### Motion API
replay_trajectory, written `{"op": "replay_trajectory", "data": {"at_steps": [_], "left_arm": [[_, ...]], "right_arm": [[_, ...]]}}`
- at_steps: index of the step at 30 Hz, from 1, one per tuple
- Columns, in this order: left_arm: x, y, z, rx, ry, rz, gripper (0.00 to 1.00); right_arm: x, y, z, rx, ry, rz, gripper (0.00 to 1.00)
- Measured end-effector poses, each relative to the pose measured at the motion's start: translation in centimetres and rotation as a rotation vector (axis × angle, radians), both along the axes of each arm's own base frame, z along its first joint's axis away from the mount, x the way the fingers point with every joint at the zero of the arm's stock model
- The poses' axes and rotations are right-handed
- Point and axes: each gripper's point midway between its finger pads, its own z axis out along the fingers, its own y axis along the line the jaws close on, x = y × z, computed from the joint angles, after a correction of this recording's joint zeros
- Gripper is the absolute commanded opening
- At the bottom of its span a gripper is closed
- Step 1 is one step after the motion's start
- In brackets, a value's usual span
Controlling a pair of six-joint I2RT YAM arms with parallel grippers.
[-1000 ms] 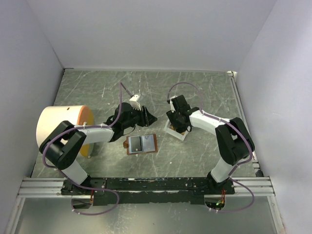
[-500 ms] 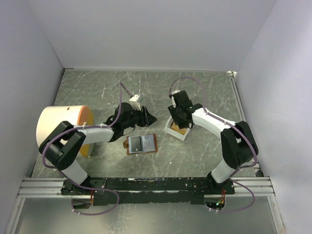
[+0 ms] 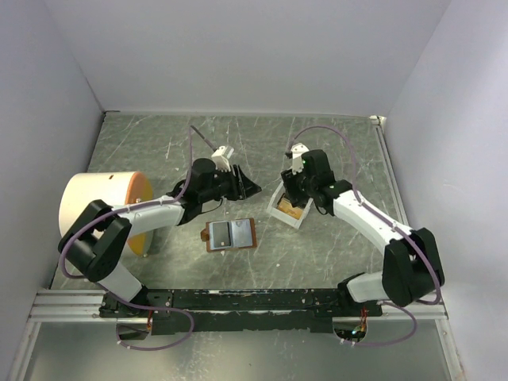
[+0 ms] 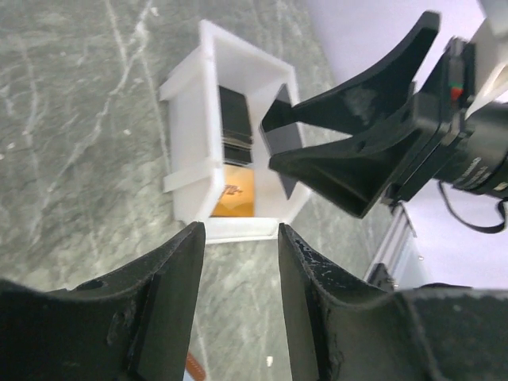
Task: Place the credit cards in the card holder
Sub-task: Pick up the credit card from the storage box.
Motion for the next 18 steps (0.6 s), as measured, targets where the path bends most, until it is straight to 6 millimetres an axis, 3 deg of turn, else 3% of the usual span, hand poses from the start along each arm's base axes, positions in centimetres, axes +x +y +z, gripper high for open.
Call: {"op": "replay_trajectory", "data": {"at_steps": [9,18], "left_arm": [[-0.3,-1.6,4.0,-0.144,0.043,-0.087,0.6],[-0.4,-3.1,4.1,-0.202,0.101,-0.166,0.62]], "right_arm": [[-1.7,1.3,2.5,0.071,-0.1,0.16,0.38],[-3.2,3.0,5.0,0.143,-0.223,0.316,0.38]]}}
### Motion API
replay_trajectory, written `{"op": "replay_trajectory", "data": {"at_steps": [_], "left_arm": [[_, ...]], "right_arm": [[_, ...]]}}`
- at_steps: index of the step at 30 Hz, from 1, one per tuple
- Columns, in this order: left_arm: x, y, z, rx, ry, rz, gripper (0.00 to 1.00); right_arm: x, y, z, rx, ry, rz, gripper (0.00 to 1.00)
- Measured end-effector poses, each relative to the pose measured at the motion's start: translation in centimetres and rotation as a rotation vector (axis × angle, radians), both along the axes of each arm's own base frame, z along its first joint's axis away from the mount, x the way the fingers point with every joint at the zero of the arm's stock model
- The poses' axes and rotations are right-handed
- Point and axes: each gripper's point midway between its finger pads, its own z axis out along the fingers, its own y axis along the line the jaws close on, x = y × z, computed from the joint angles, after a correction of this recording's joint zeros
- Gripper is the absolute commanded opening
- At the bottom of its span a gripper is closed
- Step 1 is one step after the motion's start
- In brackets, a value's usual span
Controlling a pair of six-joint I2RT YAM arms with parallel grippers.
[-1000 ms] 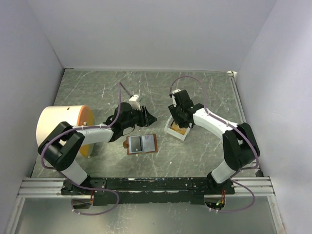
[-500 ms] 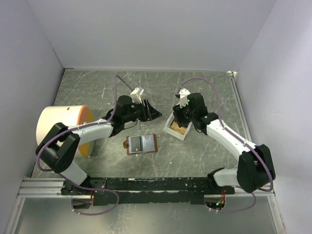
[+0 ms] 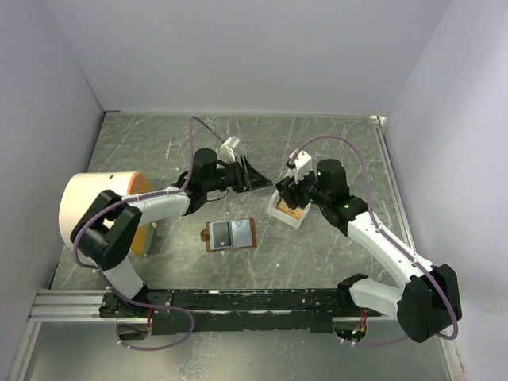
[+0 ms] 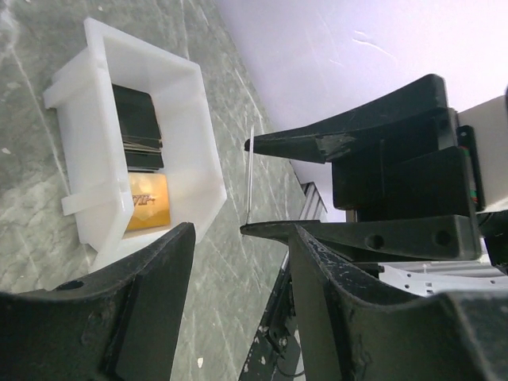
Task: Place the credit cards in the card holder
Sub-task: Pick up the credit card from the storage box.
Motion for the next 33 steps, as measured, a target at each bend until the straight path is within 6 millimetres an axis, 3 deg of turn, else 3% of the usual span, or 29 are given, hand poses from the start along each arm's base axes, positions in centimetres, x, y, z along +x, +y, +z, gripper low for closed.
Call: {"op": "replay_trajectory", "data": {"at_steps": [11,22,28,33], "left_arm": [[-0.7,-1.7,-1.1,-0.104,0.082,-0.11,0.59],[-1.1,-2.4,-0.1,-0.2,0.096,-0.162,0.31],[-1.1,-2.6,-0.6,-0.215,0.114,-0.168,0.24],[-0.9,-2.6,-1.3,-0.222,0.127,-0.172,0.25]], "right_arm": [[-0.6,1.3,0.7,0.039,-0.015,0.081,0.38],[-0.6,1.7,-0.6,0.033,0.028,0.098,0.44],[-0.5,1.4,-0.8,0.025,0.027,0.085,0.44],[-0.4,1.1,-1.1,0.012,0.031,0.07,0.43]]}}
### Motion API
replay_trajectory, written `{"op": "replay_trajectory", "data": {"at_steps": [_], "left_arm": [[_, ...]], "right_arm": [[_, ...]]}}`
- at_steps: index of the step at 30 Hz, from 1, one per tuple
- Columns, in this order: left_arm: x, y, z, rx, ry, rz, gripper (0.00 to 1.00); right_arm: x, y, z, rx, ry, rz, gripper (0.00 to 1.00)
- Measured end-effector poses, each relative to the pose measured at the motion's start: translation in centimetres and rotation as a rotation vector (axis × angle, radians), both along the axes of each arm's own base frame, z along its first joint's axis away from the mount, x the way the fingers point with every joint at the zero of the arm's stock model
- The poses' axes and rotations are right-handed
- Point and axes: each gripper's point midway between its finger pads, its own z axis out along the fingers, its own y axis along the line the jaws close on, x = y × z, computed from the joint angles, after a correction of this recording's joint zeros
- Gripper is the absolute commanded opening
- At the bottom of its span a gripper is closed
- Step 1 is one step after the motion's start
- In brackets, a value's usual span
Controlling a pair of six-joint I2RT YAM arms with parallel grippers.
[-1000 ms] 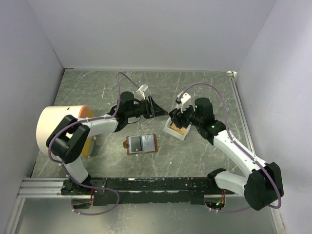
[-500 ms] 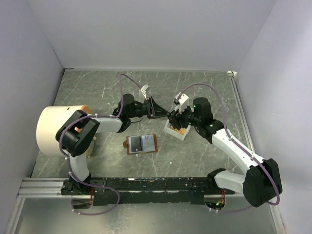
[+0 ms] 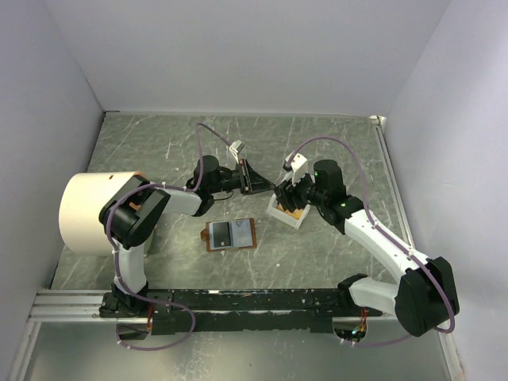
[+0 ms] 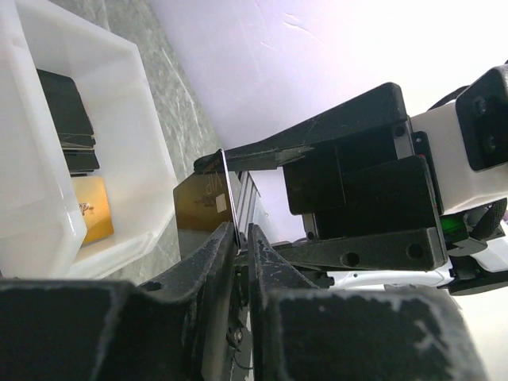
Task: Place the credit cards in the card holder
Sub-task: Pick up the credit card from the storage box.
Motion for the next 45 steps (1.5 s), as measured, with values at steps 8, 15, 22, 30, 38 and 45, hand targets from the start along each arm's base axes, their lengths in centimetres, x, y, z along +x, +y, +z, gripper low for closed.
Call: {"op": "replay_trajectory", "data": {"at_steps": [8,15,22,30,38,45], "left_arm": [[0.2,0.4,-0.4,0.012,-0.022,-0.004,0.4],[-0.1,0.6,-1.2,0.045,-0.064,-0.015,0.4],[-0.4,1.0,-0.8,0.076,-0.125,-0.014,0.35],[-0.5,1.3,-0.6,0.103,-0.172,-0.009,0.35],[-0.4,1.3,-0.7,0.11,-0.181,-0.009,0.34],[-0.5,1.4,-1.4,0.134,-0.176,-0.013,0.33]], "right_arm": [[0.0,-0.4,-0.5,-0.015,0.006,-0.02,0.41],[-0.1,-0.3,-0.5,0.01,0.028,-0.039,0.4],[-0.1,-0.4,-0.4,0.043,0.058,-0.062,0.4],[-0.5,0.0,-0.3,0.081,0.085,-0.046,0.39],[-0.8,0.6,-0.1,0.114,0.105,-0.027,0.38],[-1.0,0.8,0.0,0.126,0.113,-0.016,0.38]]}}
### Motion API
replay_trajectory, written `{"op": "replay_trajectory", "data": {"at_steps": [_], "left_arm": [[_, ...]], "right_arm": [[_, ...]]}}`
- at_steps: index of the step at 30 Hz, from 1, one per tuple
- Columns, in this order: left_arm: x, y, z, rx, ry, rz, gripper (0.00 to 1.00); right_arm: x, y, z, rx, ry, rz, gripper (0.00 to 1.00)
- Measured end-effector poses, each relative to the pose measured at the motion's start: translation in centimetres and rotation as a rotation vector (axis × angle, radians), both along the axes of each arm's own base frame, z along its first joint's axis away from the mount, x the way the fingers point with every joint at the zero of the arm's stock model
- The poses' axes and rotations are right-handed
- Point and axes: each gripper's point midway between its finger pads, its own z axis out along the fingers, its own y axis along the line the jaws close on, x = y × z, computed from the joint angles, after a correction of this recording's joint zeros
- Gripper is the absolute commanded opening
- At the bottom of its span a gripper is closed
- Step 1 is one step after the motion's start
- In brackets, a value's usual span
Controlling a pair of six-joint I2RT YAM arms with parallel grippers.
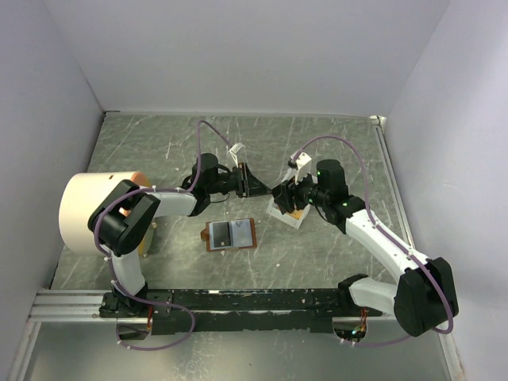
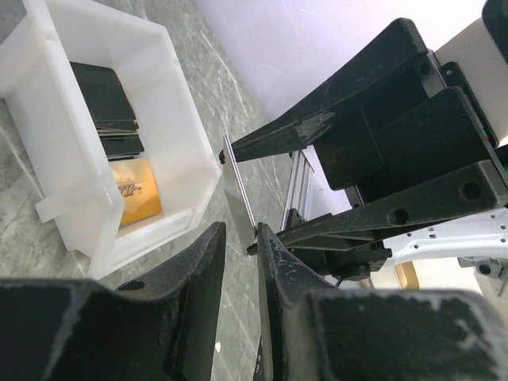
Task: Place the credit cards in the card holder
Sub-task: Pick up the credit card from the storage box.
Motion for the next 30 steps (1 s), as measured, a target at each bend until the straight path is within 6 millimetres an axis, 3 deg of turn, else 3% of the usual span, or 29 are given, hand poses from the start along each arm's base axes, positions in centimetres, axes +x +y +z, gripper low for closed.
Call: {"op": "replay_trajectory", "data": {"at_steps": [16,30], "left_arm": [[0.5,-0.3,-1.3,0.011,0.021,0.002,0.36],[1.0,-1.2,-0.2,-0.019,-0.009,-0.007,0.4]], "right_arm": [[1.0,-1.7,0.0,0.01,0.001,-0.052,0.36],[0.9,-1.3,0.4,0.032,-0.003,-0.022,0.36]]}}
